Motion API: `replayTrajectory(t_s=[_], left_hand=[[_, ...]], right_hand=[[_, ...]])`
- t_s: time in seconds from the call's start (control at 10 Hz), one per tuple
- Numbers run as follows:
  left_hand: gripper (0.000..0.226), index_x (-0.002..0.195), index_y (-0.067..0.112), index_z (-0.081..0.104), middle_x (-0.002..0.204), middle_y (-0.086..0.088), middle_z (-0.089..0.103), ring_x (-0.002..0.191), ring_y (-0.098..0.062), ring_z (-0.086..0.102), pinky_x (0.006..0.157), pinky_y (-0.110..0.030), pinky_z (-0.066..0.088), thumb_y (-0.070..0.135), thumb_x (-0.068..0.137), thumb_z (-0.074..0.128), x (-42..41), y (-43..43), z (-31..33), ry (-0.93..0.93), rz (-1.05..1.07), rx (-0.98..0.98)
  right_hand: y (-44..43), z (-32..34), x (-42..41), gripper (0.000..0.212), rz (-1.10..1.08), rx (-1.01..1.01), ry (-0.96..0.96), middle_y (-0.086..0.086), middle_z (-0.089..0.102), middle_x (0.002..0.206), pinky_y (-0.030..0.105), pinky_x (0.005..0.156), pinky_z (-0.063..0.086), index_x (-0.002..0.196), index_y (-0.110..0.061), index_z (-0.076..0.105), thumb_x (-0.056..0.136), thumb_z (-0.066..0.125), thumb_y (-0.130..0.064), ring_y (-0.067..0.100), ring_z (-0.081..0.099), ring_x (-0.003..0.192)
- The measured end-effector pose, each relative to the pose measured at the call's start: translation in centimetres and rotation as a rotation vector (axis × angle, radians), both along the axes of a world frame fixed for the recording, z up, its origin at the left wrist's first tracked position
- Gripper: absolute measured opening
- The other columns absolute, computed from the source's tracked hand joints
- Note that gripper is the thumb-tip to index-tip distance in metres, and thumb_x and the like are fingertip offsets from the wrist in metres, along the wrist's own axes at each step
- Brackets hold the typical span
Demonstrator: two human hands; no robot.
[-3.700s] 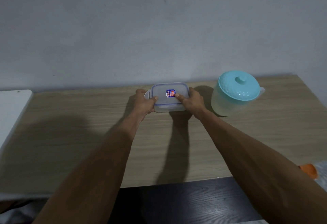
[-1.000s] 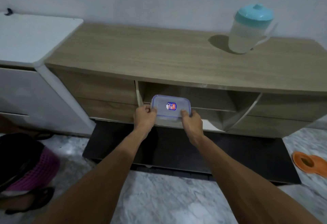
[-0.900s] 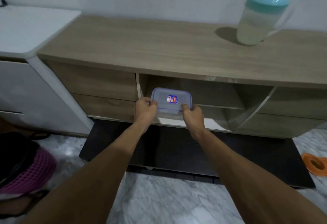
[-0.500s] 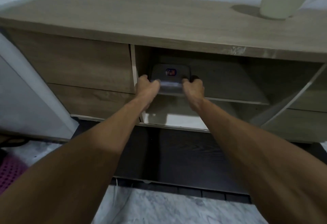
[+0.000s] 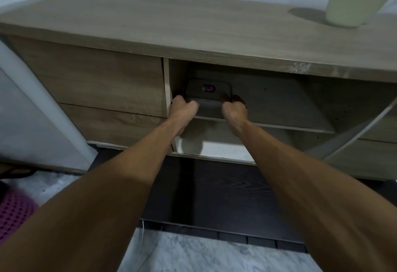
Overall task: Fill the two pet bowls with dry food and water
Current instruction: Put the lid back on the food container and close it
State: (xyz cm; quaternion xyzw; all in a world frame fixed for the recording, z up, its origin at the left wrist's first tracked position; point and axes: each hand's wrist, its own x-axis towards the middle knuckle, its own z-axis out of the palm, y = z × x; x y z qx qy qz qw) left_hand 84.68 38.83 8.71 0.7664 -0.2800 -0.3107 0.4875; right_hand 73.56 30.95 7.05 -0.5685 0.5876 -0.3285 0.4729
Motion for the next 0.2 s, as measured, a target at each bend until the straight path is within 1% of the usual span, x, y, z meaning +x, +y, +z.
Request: replayTrajectory(t_s=[0.1, 0.2], left_hand=[[0.067, 0.153, 0.013, 0.027, 0.152, -0.008, 0.041, 0.140, -0.025, 0.040, 0.113, -0.033, 0.034, 0.014, 0.094, 0.060, 0.0, 2.7, -0.1, 0.118, -0.008, -0.049], [0.042, 0.120, 0.037, 0.062, 0.114, -0.003, 0.065, 0.117, -0.024, 0.059, 0.099, -0.033, 0.044, 0.005, 0.093, 0.059, -1.8, 12.1, -1.8, -0.003, -0.038, 0.019]], right_hand=[[2.4, 1.5, -2.3, 0.056, 0.014, 0.001, -0.041, 0.011, 0.050, 0.144, 0.030, 0.107, 0.034, 0.146, -0.007, 0.041, 0.100, 0.050, -0.037, 0.029, 0.045, 0.135], [8.1, 1.9, -8.8, 0.057, 0.018, 0.039, -0.029, 0.005, 0.058, 0.132, 0.030, 0.097, 0.043, 0.135, -0.009, 0.052, 0.095, 0.054, -0.050, 0.023, 0.054, 0.122]])
